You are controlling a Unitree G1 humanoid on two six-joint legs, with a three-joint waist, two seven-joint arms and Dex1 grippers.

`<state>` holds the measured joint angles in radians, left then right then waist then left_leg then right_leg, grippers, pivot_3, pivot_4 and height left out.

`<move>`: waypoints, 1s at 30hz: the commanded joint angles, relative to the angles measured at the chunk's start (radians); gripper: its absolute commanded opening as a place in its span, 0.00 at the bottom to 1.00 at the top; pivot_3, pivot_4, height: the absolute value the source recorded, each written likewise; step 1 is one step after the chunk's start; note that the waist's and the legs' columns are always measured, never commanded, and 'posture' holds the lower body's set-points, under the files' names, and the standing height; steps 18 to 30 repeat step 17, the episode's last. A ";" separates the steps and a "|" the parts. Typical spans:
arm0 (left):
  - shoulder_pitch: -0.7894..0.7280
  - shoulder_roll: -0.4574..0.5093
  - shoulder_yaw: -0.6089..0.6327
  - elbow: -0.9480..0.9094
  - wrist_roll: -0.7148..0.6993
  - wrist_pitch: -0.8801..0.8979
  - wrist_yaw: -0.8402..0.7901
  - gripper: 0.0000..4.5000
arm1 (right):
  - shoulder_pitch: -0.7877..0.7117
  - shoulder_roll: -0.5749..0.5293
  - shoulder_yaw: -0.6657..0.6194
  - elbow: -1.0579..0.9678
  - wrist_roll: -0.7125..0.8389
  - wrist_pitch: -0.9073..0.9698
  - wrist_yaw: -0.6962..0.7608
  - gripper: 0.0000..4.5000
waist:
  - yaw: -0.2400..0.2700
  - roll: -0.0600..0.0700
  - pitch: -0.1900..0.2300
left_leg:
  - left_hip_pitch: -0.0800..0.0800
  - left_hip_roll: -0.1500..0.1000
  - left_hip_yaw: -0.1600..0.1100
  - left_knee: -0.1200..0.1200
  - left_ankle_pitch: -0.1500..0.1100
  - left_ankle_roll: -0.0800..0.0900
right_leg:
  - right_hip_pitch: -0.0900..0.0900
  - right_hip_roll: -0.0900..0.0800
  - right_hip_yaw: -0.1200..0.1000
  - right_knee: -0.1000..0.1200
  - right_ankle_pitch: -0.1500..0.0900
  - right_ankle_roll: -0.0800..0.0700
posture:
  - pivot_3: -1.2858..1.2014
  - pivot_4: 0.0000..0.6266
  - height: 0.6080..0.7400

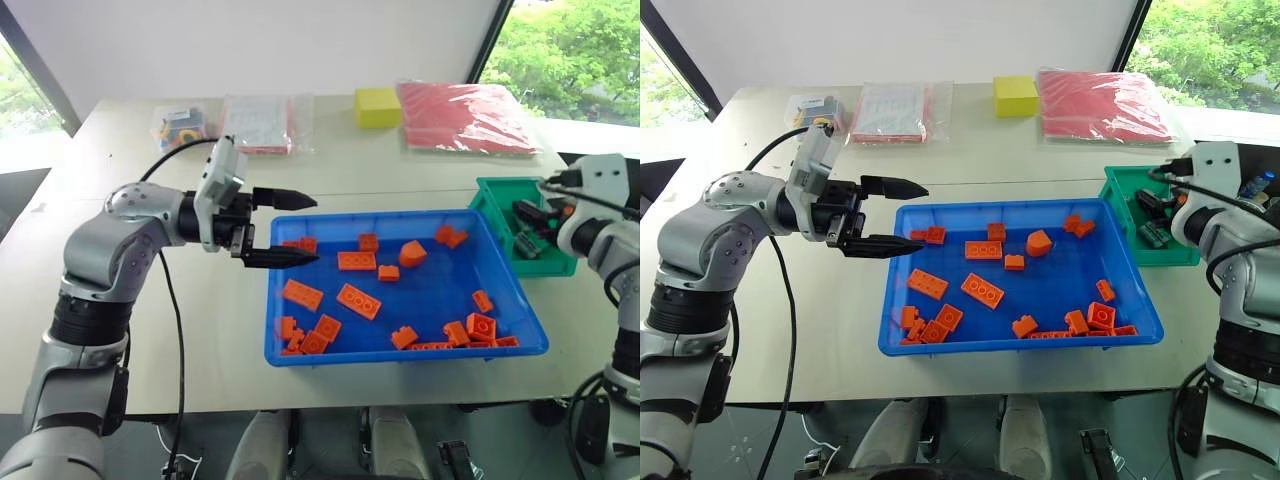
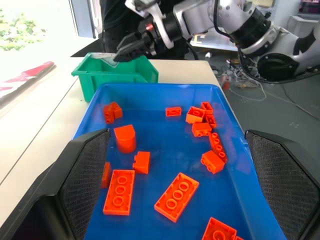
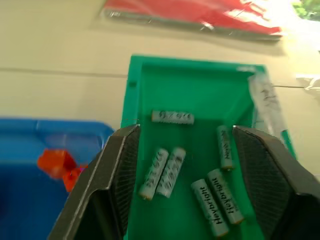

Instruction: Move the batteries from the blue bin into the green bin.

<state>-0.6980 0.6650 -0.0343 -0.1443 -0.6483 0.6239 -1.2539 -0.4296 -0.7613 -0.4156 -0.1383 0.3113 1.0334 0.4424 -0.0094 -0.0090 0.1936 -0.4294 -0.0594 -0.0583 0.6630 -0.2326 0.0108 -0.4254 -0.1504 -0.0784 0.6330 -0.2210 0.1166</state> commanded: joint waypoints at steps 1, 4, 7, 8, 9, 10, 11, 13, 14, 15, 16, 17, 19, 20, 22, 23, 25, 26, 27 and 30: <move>0.029 0.021 0.053 -0.051 -0.030 0.019 0.032 1.00 | 0.063 -0.101 -0.093 -0.102 0.107 -0.045 0.181 0.66 | 0.000 0.000 0.000 | 0.000 0.000 0.000 0.000 0.000 0.000 | 0.000 0.000 0.000 0.000 0.000 0.000 | 0.52 0.24 0.64; 0.066 0.038 0.090 -0.070 -0.057 0.050 0.064 1.00 | 0.154 -0.185 -0.167 -0.145 0.188 -0.087 0.346 0.66 | 0.001 0.000 0.000 | 0.000 0.000 -0.001 0.000 0.000 0.000 | 0.000 0.000 0.000 0.000 0.000 0.000 | 0.52 0.24 0.64; 0.094 0.064 0.133 -0.083 -0.088 0.085 0.084 1.00 | 0.254 -0.258 -0.244 -0.169 0.260 -0.097 0.501 0.66 | 0.000 -0.001 0.001 | 0.000 0.001 -0.001 0.000 0.000 0.000 | 0.000 0.000 0.000 0.000 0.000 0.000 | 0.52 0.24 0.64; 0.102 0.076 0.146 -0.087 -0.097 0.096 0.088 1.00 | 0.303 -0.280 -0.273 -0.183 0.279 -0.108 0.562 0.66 | 0.001 -0.001 0.000 | 0.000 0.001 -0.001 0.001 0.000 0.000 | 0.001 0.000 0.000 0.000 0.000 0.000 | 0.52 0.24 0.64; 0.114 0.094 0.163 -0.089 -0.106 0.106 0.087 1.00 | 0.366 -0.299 -0.309 -0.200 0.292 -0.124 0.636 0.66 | 0.001 -0.001 0.001 | 0.000 0.001 -0.001 0.001 0.000 0.000 | 0.001 0.001 0.000 0.000 0.000 0.000 | 0.52 0.24 0.64; 0.126 0.112 0.176 -0.091 -0.115 0.116 0.084 1.00 | 0.420 -0.315 -0.340 -0.212 0.301 -0.136 0.694 0.66 | 0.002 -0.001 0.001 | 0.001 0.001 -0.001 0.001 0.000 0.000 | 0.001 0.001 0.000 0.000 0.000 0.000 | 0.52 0.24 0.64; 0.144 0.138 0.190 -0.098 -0.124 0.124 0.070 1.00 | 0.469 -0.324 -0.371 -0.219 0.308 -0.142 0.743 0.66 | 0.003 -0.001 0.001 | 0.001 0.001 -0.001 0.001 0.000 0.000 | 0.001 0.001 0.000 -0.001 0.000 0.000 | 0.52 0.24 0.64; 0.181 0.186 0.204 -0.110 -0.128 0.124 0.040 1.00 | 0.538 -0.334 -0.412 -0.219 0.314 -0.161 0.802 0.66 | 0.001 -0.001 0.001 | 0.000 0.001 -0.001 0.000 0.000 0.000 | 0.001 0.001 0.000 -0.001 0.000 0.000 | 0.52 0.24 0.64; 0.197 0.206 0.208 -0.111 -0.122 0.116 0.030 1.00 | 0.560 -0.335 -0.423 -0.213 0.310 -0.176 0.818 0.66 | 0.001 -0.001 0.001 | 0.001 0.001 0.000 0.000 -0.001 0.000 | 0.001 0.001 0.000 -0.001 0.000 0.000 | 0.52 0.24 0.64; 0.209 0.218 0.211 -0.109 -0.116 0.106 0.022 1.00 | 0.574 -0.334 -0.426 -0.210 0.306 -0.190 0.825 0.66 | 0.001 -0.001 0.001 | 0.001 0.001 0.000 0.000 -0.001 0.000 | 0.001 0.000 0.000 -0.001 0.000 0.000 | 0.52 0.24 0.64; 0.217 0.228 0.212 -0.105 -0.109 0.097 0.020 1.00 | 0.580 -0.331 -0.424 -0.205 0.302 -0.203 0.823 0.66 | 0.002 -0.001 0.001 | 0.001 0.001 0.000 0.001 -0.001 0.000 | 0.001 0.000 0.000 -0.001 0.000 0.000 | 0.52 0.24 0.64; 0.223 0.234 0.214 -0.100 -0.108 0.095 0.020 1.00 | 0.583 -0.325 -0.420 -0.206 0.300 -0.214 0.818 0.66 | 0.002 -0.001 0.001 | 0.001 0.001 0.000 0.001 -0.001 0.000 | 0.002 0.000 0.000 -0.002 -0.001 -0.001 | 0.52 0.24 0.64; 0.223 0.234 0.214 -0.100 -0.108 0.095 0.020 1.00 | 0.583 -0.325 -0.420 -0.206 0.300 -0.214 0.818 0.66 | 0.002 -0.001 0.001 | 0.001 0.001 0.000 0.001 -0.001 0.000 | 0.002 0.000 0.000 -0.002 -0.001 -0.001 | 0.52 0.24 0.64; 0.223 0.234 0.214 -0.100 -0.108 0.095 0.020 1.00 | 0.583 -0.325 -0.420 -0.206 0.300 -0.214 0.818 0.66 | 0.002 -0.001 0.001 | 0.001 0.001 0.000 0.001 -0.001 0.000 | 0.002 0.000 0.000 -0.002 -0.001 -0.001 | 0.52 0.24 0.64; 0.223 0.234 0.214 -0.100 -0.108 0.095 0.020 1.00 | 0.583 -0.325 -0.420 -0.206 0.300 -0.214 0.818 0.66 | 0.002 -0.001 0.001 | 0.001 0.001 0.000 0.001 -0.001 0.000 | 0.002 0.000 0.000 -0.002 -0.001 -0.001 | 0.52 0.24 0.64; 0.223 0.234 0.214 -0.100 -0.108 0.095 0.020 1.00 | 0.583 -0.325 -0.420 -0.206 0.300 -0.214 0.818 0.66 | 0.002 -0.001 0.001 | 0.001 0.001 0.000 0.001 -0.001 0.000 | 0.002 0.000 0.000 -0.002 -0.001 -0.001 | 0.52 0.24 0.64; 0.223 0.234 0.214 -0.100 -0.108 0.095 0.020 1.00 | 0.583 -0.325 -0.420 -0.206 0.300 -0.214 0.818 0.66 | 0.002 -0.001 0.001 | 0.001 0.001 0.000 0.001 -0.001 0.000 | 0.002 0.000 0.000 -0.002 -0.001 -0.001 | 0.52 0.24 0.64; 0.223 0.234 0.214 -0.100 -0.108 0.095 0.020 1.00 | 0.583 -0.325 -0.420 -0.206 0.300 -0.214 0.818 0.66 | 0.002 -0.001 0.001 | 0.001 0.001 0.000 0.001 -0.001 0.000 | 0.002 0.000 0.000 -0.002 -0.001 -0.001 | 0.52 0.24 0.64; 0.223 0.234 0.214 -0.100 -0.108 0.095 0.020 1.00 | 0.583 -0.325 -0.420 -0.206 0.300 -0.214 0.818 0.66 | 0.002 -0.001 0.001 | 0.001 0.001 0.000 0.001 -0.001 0.000 | 0.002 0.000 0.000 -0.002 -0.001 -0.001 | 0.52 0.24 0.64; 0.223 0.234 0.214 -0.100 -0.108 0.095 0.020 1.00 | 0.583 -0.325 -0.420 -0.206 0.300 -0.214 0.818 0.66 | 0.002 -0.001 0.001 | 0.001 0.001 0.000 0.001 -0.001 0.000 | 0.002 0.000 0.000 -0.002 -0.001 -0.001 | 0.52 0.24 0.64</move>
